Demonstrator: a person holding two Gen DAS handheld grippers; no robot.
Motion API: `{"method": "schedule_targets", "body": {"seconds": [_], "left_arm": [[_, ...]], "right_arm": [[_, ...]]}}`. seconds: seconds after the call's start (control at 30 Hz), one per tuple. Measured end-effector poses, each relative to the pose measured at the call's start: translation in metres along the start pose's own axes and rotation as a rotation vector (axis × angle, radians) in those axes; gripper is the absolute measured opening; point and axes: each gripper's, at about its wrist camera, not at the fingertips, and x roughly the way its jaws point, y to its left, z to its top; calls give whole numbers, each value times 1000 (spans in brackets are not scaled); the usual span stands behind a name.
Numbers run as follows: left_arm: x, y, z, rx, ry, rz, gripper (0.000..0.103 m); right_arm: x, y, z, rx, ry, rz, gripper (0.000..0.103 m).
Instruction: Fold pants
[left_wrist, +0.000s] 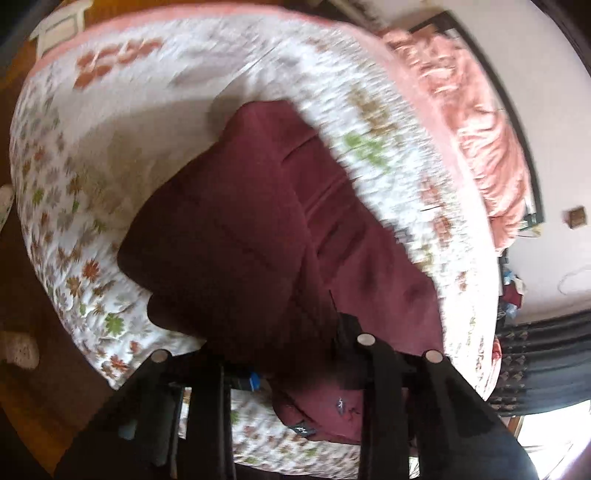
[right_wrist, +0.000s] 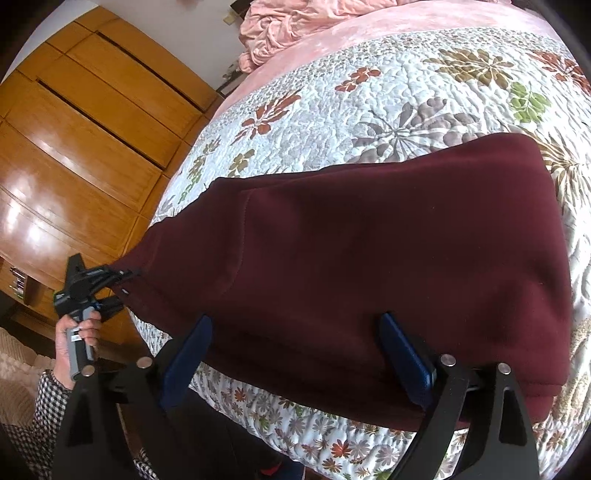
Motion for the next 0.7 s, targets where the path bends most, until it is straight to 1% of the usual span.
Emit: {"method": "schedule_targets", "body": {"seconds": [0.13,0.27,0.43,0.53,0.67,0.7], "left_arm": [[-18,-38,-5,108,-79,-73,24],[-28,-79,-17,247,-119,-129,24],[-30,-127,-38,392,-94,-212,24],[-27,-159,-60,500,-62,-248,24],[-16,-198,-102,680,1,-250,24],[-12,-203,-109,706,10,-247,24]], "right_arm": [[-3,-2,0,14,-6,18,92],[-10,-5,1,43,-15,50,92],[-24,-11,2,83,-40,60,92],[-35,-14,3,95,-63,70,92],[-47,-20,5,99,-91,67,92],[-48,-21,6,103,-94,66,92]]}}
